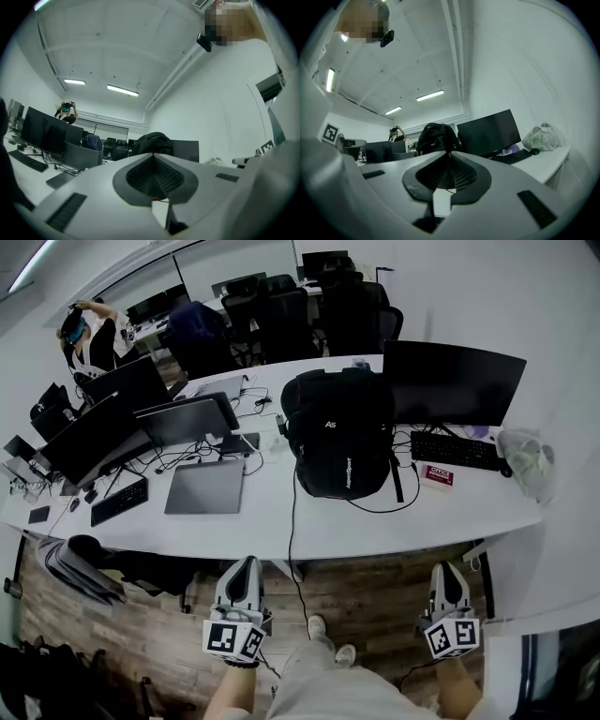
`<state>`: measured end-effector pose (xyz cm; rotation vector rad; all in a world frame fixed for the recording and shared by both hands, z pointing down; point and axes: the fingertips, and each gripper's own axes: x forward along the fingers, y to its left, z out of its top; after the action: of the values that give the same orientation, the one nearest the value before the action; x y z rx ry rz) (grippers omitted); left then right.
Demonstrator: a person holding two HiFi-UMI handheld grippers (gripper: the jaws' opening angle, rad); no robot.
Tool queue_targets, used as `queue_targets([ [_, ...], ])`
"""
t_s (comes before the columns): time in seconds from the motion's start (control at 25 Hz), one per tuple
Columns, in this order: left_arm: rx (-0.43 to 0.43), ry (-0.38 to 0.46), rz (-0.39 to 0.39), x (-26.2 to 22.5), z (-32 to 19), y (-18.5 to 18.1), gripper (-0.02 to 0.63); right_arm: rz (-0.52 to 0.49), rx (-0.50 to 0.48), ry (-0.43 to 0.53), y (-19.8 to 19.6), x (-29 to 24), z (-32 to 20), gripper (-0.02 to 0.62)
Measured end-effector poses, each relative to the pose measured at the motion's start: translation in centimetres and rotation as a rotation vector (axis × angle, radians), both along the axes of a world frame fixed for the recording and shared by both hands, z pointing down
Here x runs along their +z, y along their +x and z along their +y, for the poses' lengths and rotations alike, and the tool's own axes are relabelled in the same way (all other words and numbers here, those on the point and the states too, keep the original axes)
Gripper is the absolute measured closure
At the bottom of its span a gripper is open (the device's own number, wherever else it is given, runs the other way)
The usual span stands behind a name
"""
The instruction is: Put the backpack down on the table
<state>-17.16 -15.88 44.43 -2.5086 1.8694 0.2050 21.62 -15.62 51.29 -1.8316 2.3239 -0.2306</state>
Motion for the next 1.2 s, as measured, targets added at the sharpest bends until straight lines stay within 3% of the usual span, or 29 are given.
queue_targets([
  [0.16, -0.006, -0.013, 0.025, 0.0, 2.5, -0.6, 0.598, -0.013, -0.010, -0.004, -1.1, 0.3, 2.1, 0.560],
  [0.52, 0.128, 0.002, 0.036, -0.2, 6.3, 0.1, 0.597, 0.011, -0.008, 0.022, -4.3, -1.3, 6.1, 0.560],
  [0.76, 0.205, 0.019, 0.042, -0.5, 10.3, -1.9, 0.598, 0.014, 0.028, 0.038, -7.9, -2.7, 11.4, 0.560],
  [1.2, 0.203, -0.020, 0.045, 1.8, 16.5, -7.8, 0.598, 0.032, 0.056, 0.066, -12.8, -5.7, 20.2, 0.560],
])
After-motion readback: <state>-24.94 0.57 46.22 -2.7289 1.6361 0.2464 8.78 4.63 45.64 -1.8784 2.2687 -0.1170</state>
